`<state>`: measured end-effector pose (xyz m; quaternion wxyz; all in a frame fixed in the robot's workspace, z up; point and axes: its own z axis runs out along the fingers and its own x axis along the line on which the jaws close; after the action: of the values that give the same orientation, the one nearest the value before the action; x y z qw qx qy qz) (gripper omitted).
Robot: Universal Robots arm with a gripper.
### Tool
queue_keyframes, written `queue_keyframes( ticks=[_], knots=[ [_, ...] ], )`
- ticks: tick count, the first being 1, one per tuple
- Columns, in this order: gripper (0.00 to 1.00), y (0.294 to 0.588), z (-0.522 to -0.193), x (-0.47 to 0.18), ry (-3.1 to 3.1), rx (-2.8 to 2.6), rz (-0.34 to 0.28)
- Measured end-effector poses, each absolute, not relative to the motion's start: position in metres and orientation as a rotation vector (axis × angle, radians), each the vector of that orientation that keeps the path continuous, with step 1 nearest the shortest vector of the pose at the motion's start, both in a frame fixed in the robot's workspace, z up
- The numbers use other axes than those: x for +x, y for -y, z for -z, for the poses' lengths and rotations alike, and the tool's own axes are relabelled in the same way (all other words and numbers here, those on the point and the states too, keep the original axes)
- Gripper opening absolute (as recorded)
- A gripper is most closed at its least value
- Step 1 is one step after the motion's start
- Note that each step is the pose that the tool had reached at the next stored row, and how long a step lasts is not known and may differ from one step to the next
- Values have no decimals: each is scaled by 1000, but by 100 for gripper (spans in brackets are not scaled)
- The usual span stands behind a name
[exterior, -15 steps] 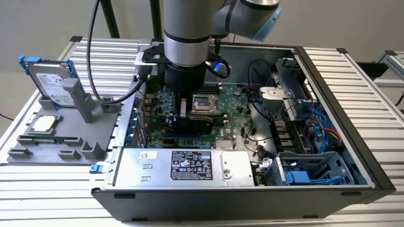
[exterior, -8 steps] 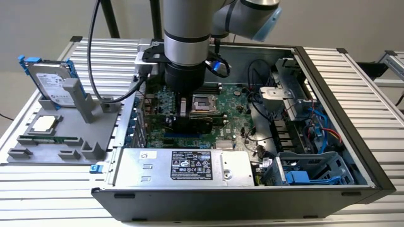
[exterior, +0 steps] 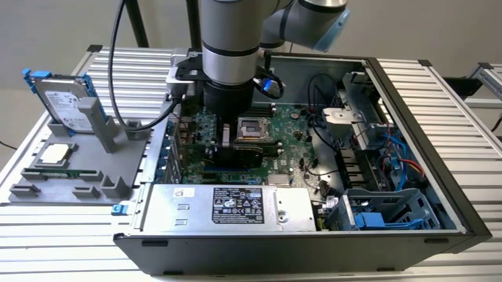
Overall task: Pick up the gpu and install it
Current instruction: 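Insert the gpu into the slot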
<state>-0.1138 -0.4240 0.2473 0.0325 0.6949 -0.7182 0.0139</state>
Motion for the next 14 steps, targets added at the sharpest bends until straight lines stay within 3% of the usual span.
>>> queue_keyframes(
  ticks=[14],
  knots=[
    [0,424,-245,-114,2211,2139,-43]
  ],
)
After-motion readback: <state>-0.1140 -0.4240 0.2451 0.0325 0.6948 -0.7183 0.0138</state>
